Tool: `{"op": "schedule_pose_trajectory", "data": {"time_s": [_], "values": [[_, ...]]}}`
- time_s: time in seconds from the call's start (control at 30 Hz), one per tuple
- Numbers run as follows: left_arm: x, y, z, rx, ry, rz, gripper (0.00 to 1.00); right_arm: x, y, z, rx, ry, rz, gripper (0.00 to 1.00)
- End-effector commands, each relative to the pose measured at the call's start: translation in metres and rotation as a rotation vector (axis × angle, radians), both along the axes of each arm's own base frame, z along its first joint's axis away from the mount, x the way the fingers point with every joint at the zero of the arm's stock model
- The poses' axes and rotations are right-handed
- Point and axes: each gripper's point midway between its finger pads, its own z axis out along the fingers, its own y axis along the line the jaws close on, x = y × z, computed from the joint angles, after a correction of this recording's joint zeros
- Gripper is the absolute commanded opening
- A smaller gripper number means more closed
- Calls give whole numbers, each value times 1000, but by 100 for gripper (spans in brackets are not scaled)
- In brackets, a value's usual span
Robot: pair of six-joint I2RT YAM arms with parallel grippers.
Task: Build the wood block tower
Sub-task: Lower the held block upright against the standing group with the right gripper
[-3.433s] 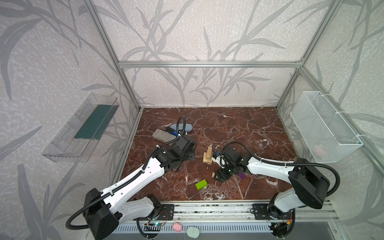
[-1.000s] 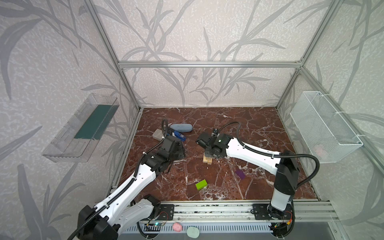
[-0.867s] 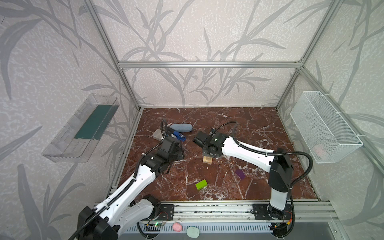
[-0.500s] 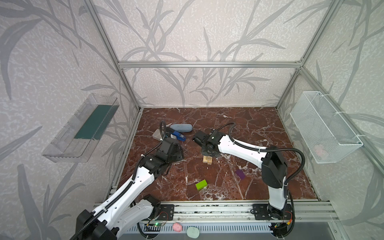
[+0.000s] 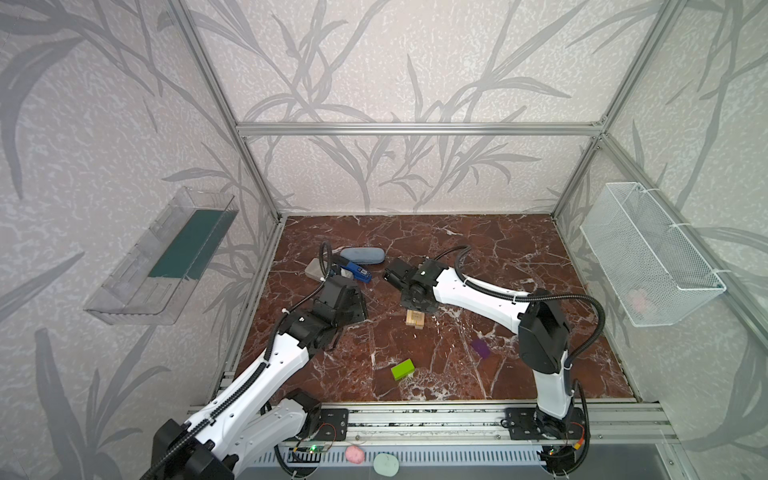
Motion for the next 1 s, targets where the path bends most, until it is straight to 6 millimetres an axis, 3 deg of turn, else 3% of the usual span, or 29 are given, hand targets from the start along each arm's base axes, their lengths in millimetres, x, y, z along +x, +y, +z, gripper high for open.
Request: {"op": "schedule_pose_trajectory", "data": {"time_s": [0.0,0.97], "values": [[-4,5,-1,14,3,5,63,4,-6,1,-27,-1,-29,14],[-4,7,-4,22,9,7,66,11,-9,-9,-63,4,-37,18]]}}
